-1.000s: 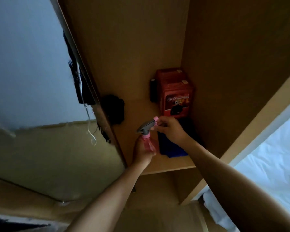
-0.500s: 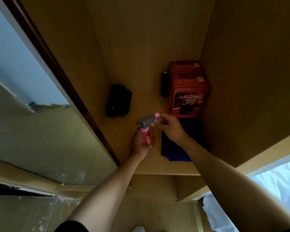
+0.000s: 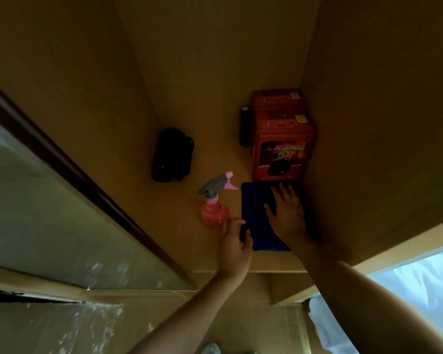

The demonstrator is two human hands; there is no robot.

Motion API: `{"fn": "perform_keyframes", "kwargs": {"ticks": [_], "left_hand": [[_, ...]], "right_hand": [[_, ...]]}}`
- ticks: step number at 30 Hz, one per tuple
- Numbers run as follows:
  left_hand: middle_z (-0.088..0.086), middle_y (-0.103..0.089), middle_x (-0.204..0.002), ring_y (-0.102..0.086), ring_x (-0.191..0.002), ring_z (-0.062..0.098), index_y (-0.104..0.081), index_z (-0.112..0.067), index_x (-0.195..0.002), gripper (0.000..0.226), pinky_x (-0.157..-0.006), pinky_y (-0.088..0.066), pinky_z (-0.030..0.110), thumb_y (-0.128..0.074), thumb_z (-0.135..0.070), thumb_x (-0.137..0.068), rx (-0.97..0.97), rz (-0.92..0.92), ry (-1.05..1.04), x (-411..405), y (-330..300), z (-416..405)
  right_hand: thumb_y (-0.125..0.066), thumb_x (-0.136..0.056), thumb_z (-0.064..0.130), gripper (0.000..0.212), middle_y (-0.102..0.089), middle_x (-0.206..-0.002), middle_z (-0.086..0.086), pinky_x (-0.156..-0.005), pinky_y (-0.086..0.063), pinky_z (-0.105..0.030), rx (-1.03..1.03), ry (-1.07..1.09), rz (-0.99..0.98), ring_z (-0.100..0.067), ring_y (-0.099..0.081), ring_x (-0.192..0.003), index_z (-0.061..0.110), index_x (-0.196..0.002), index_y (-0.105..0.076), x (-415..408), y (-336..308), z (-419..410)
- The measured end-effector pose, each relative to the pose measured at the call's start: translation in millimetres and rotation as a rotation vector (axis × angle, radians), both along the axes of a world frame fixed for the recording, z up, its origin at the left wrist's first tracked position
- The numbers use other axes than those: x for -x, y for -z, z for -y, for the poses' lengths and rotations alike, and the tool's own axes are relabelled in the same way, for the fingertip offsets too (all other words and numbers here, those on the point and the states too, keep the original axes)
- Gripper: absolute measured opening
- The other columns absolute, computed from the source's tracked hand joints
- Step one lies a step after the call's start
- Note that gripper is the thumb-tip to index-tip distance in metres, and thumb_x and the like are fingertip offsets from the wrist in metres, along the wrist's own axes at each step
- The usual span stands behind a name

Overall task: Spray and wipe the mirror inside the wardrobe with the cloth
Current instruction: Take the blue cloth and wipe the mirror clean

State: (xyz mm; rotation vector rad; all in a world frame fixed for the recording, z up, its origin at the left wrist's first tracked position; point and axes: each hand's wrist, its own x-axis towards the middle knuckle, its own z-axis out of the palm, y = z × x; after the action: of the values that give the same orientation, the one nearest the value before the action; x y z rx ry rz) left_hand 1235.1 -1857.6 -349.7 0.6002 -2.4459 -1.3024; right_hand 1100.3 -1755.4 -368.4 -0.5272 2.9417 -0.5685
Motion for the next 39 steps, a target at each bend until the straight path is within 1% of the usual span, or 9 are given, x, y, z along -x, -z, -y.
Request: {"fn": "perform_keyframes", "kwargs": {"ticks": [3, 6, 8, 11, 22, 29, 33, 37, 39], "left_hand": [[0.007, -0.052, -0.131, -0.047, -0.123, 0.018, -0.052, -0.008, -0.129, 0.032, -0.101, -0.033, 0.016, -0.05, -0.016, -0.098, 0.155, 0.033, 0.201, 29, -3, 1], [0.008, -0.027, -0.157, -0.02, -0.146, 0.02, -0.031, -0.007, -0.148, 0.047, -0.117, -0.011, 0.022, -0.038, -0.017, -0.103, 0.357, 0.12, 0.369, 55, 4, 5], [0.006, -0.01, -0.161, -0.004, -0.149, 0.018, -0.016, -0.01, -0.153, 0.052, -0.12, 0.0, 0.025, -0.031, -0.019, -0.104, 0.481, 0.187, 0.448, 67, 13, 7], [0.002, 0.004, -0.162, 0.009, -0.149, 0.017, -0.002, -0.014, -0.154, 0.054, -0.122, -0.001, 0.036, -0.023, -0.023, -0.105, 0.599, 0.319, 0.513, 76, 26, 8], [-0.002, 0.007, -0.162, 0.015, -0.147, 0.01, 0.003, -0.017, -0.153, 0.053, -0.121, 0.006, 0.034, -0.016, -0.029, -0.105, 0.598, 0.333, 0.478, 64, 44, 7], [-0.003, 0.013, -0.161, 0.022, -0.143, 0.007, 0.006, -0.016, -0.153, 0.054, -0.121, 0.004, 0.035, -0.014, -0.03, -0.105, 0.57, 0.364, 0.513, 29, 45, 0], [-0.004, 0.018, -0.16, 0.027, -0.141, 0.007, 0.009, -0.016, -0.152, 0.054, -0.121, 0.007, 0.034, -0.012, -0.033, -0.105, 0.565, 0.403, 0.524, 3, 45, -5], [-0.002, 0.019, -0.158, 0.026, -0.142, 0.01, 0.005, -0.015, -0.153, 0.055, -0.119, 0.012, 0.029, -0.017, -0.032, -0.105, 0.539, 0.35, 0.554, -26, 44, -7], [-0.004, 0.021, -0.156, 0.019, -0.146, 0.015, -0.001, -0.015, -0.154, 0.058, -0.117, 0.01, 0.027, -0.029, -0.029, -0.104, 0.432, 0.316, 0.514, -31, 40, -11]], "right_hand": [[-0.025, -0.105, 0.042, 0.056, -0.001, -0.165, -0.002, -0.121, 0.005, -0.041, -0.121, -0.018, 0.007, -0.021, 0.006, -0.151, 0.027, -0.157, -0.01, -5, 5, -6], [-0.019, -0.105, 0.042, 0.055, 0.004, -0.165, -0.001, -0.12, 0.008, -0.041, -0.161, -0.028, -0.035, -0.02, 0.008, -0.151, 0.03, -0.156, -0.003, -10, 11, -8], [-0.016, -0.105, 0.043, 0.055, 0.007, -0.165, -0.001, -0.119, 0.01, -0.042, -0.192, -0.016, -0.04, -0.019, 0.009, -0.151, 0.031, -0.156, 0.001, -11, 15, -9], [-0.01, -0.104, 0.044, 0.055, 0.009, -0.164, -0.001, -0.119, 0.011, -0.044, -0.26, -0.02, -0.016, -0.019, 0.01, -0.151, 0.031, -0.155, 0.006, -10, 21, -8], [-0.006, -0.103, 0.044, 0.055, 0.009, -0.164, -0.002, -0.118, 0.013, -0.044, -0.279, -0.026, -0.018, -0.019, 0.011, -0.151, 0.032, -0.155, 0.008, -17, 26, -10], [-0.009, -0.104, 0.043, 0.055, 0.001, -0.165, -0.003, -0.119, 0.011, -0.045, -0.282, -0.039, -0.076, -0.02, 0.005, -0.152, 0.03, -0.156, 0.002, -52, 27, -19], [-0.008, -0.103, 0.044, 0.055, 0.006, -0.165, -0.002, -0.118, 0.013, -0.043, -0.258, -0.048, -0.038, -0.019, 0.009, -0.151, 0.031, -0.155, 0.005, -72, 28, -24], [-0.008, -0.103, 0.045, 0.056, 0.009, -0.164, 0.0, -0.114, 0.021, -0.039, -0.235, -0.045, 0.004, -0.017, 0.012, -0.15, 0.031, -0.155, 0.006, -96, 26, -28], [-0.013, -0.103, 0.047, 0.056, 0.008, -0.165, -0.001, -0.116, 0.016, -0.038, -0.203, -0.034, 0.031, -0.018, 0.011, -0.151, 0.032, -0.156, 0.002, -99, 22, -29]]}}
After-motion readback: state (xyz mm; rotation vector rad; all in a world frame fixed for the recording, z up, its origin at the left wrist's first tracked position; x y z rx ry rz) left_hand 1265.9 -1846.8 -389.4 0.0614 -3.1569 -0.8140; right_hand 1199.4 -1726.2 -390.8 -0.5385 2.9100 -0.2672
